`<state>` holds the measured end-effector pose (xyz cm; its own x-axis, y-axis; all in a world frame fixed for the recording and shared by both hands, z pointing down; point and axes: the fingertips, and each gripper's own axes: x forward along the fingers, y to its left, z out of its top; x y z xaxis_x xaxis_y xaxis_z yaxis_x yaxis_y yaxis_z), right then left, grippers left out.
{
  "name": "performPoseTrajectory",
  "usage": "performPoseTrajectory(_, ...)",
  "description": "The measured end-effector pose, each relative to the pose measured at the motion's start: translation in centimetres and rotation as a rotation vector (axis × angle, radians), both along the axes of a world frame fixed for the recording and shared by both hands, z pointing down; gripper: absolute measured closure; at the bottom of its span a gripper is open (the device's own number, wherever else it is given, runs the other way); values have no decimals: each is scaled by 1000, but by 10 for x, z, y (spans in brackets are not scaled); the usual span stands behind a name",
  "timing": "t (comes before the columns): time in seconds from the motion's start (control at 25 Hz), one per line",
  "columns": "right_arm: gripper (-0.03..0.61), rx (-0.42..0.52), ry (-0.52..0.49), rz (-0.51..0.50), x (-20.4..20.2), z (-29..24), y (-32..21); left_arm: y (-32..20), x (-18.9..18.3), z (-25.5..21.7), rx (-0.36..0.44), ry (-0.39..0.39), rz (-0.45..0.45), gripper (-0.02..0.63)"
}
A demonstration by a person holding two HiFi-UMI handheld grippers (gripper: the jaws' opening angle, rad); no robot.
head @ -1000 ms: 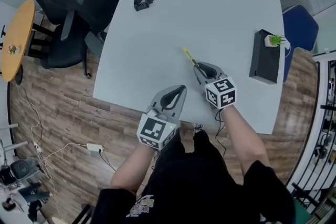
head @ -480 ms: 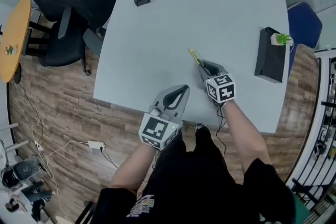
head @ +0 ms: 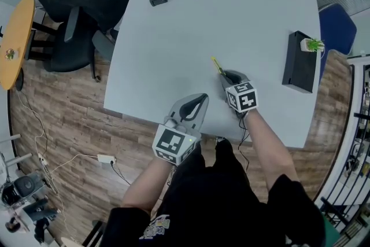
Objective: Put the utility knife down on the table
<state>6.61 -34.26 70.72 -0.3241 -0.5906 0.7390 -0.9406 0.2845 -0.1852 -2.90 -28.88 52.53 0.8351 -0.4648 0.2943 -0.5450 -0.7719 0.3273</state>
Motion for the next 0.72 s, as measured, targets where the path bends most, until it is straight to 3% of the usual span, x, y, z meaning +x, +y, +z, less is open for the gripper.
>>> performPoseTrajectory(0.44, 461, -6, -11, -15, -5, 1, 0, 3, 1, -2, 4, 2, 1, 607)
performPoseTrajectory(0.72, 462, 42, -46, -12, -1, -22, 5, 8, 7, -8, 20, -2, 0, 607)
